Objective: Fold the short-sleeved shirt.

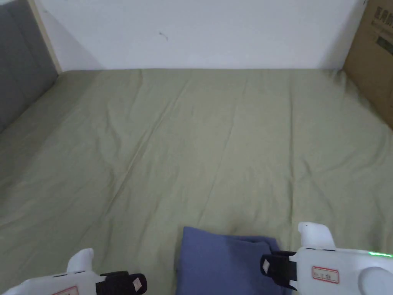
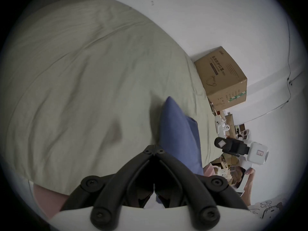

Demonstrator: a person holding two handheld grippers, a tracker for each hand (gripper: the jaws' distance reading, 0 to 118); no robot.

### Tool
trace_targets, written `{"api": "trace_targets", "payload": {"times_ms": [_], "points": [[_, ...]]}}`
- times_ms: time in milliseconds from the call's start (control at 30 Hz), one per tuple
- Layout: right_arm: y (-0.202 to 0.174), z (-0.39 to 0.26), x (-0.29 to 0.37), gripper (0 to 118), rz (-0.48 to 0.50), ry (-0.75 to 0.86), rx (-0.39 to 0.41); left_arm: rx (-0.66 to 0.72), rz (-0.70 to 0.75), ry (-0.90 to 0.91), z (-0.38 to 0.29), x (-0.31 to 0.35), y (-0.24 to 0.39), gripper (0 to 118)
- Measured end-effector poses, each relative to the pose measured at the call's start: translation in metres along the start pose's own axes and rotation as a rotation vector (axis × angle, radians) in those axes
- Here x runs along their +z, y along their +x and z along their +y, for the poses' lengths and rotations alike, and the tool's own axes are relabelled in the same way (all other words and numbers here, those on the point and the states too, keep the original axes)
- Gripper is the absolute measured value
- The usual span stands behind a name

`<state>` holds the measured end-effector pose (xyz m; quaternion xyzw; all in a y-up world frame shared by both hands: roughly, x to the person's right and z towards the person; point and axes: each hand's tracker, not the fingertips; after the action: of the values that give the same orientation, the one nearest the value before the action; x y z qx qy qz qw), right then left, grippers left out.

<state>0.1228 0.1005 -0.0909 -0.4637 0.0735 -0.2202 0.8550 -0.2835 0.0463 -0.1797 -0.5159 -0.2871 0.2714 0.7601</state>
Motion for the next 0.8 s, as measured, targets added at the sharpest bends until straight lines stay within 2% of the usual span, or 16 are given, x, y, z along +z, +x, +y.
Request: {"api": "trace_targets", "payload": {"times_ms": [67, 133, 167, 200, 267, 300, 333, 400, 433, 533, 667, 733, 767, 800], "points": [[-0.016, 0.0, -0.028, 0, -0.039, -0.059, 0.087, 0.068, -0.053, -0.013, -0.005, -0.006, -0.011, 0], [-0.018, -0.009, -0.057, 0, -0.128, -0.141, 0.145, 0.093, -0.043, -0.005, -0.01, -0.015, -0.015, 0], [-0.014, -0.015, -0.073, 0, -0.167, -0.184, 0.132, 0.098, -0.043, -0.017, -0.011, -0.02, -0.015, 0], [-0.007, -0.021, -0.082, 0, -0.189, -0.218, 0.081, 0.106, -0.061, -0.035, -0.011, -0.024, -0.015, 4], [-0.003, -0.022, -0.075, 0, -0.108, -0.168, -0.044, 0.13, -0.149, -0.064, -0.009, -0.038, -0.018, 18], [-0.006, -0.019, -0.069, 0, -0.096, -0.159, -0.081, 0.138, -0.163, -0.084, -0.007, -0.043, -0.014, 37], [-0.006, -0.017, -0.067, 0, -0.109, -0.162, -0.027, 0.138, -0.187, -0.111, -0.005, -0.051, -0.009, 58], [-0.008, -0.015, -0.067, 0, -0.14, -0.165, 0.032, 0.113, -0.26, -0.157, -0.003, -0.07, 0.0, 102], [-0.006, -0.015, -0.066, 0, -0.14, -0.166, 0.032, 0.102, -0.281, -0.17, -0.001, -0.077, 0.003, 111], [-0.005, -0.017, -0.068, 0, -0.135, -0.165, 0.012, 0.118, -0.282, -0.208, 0.0, -0.099, 0.012, 115], [-0.002, -0.017, -0.068, 0, -0.13, -0.159, -0.002, 0.214, -0.398, -0.235, 0.003, -0.121, 0.008, 115], [0.001, -0.017, -0.068, 0, -0.12, -0.16, -0.026, 0.176, -0.442, -0.293, 0.001, -0.135, 0.008, 114], [0.003, -0.016, -0.068, 0, -0.115, -0.16, -0.04, 0.154, -0.424, -0.298, -0.001, -0.133, 0.011, 112], [0.004, -0.016, -0.067, 0, -0.112, -0.159, -0.053, 0.144, -0.403, -0.296, 0.0, -0.133, 0.013, 100]]}}
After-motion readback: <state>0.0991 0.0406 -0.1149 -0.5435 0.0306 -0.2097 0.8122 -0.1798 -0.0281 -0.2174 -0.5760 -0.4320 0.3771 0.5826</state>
